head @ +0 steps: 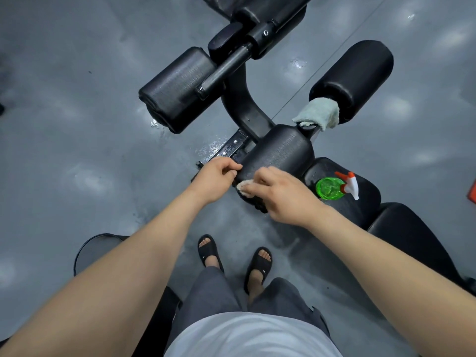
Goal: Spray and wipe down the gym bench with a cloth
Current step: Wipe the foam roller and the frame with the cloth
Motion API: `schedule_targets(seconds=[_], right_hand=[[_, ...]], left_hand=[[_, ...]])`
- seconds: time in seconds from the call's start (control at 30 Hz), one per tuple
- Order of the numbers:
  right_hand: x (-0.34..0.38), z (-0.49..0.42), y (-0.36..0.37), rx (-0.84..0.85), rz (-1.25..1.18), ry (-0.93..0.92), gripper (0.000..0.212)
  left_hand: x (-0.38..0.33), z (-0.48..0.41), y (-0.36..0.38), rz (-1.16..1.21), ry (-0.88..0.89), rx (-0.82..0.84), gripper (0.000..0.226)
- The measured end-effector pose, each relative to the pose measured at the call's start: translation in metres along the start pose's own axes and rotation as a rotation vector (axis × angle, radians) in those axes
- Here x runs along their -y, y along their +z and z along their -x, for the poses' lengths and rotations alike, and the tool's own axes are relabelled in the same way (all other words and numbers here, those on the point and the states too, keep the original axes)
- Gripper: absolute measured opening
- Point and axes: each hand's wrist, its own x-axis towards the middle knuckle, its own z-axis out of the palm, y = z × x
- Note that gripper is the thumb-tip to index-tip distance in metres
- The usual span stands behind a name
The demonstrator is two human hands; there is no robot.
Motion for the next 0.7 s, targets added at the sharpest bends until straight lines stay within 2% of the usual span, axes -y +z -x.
schedule_targets(seconds=[0.13,0.2,0.3,0.4,0.47,0.53,0.7], right_hand=[[-0.034,0.001,-0.006,-0.256,0.057,0.337,0.045],[-0.037,-0.001,-0.005,-0.298,0.064,0.429,0.044],[-0.016,0.0,0.004,-0.244,0.021,0.298,0.041],[0.006,0.001,0.012,-0.104,-0.033,0.108,0.042],[0.01,-0.001,0.013,-0.064,-0.029,0.06,0.041],[0.006,-0.005,0.01,-0.097,-0.004,0.092,0.042],[-0.015,-0.017,-0.001,-0.241,0.056,0.354,0.034]], left_hand=[[-0.002,0.003,-0.001,-0.008,0.038,0.01,0.028],[-0.003,0.004,-0.001,-0.011,0.051,0.011,0.024],[-0.004,0.003,-0.003,0.021,0.016,0.011,0.025],[-0.002,-0.002,-0.008,0.053,-0.056,-0.004,0.03],[-0.001,-0.005,-0.006,0.063,-0.079,0.006,0.025],[-0.001,-0.007,-0.003,0.074,-0.12,0.028,0.023],[-0.003,-0.004,-0.003,0.092,-0.151,0.057,0.027]])
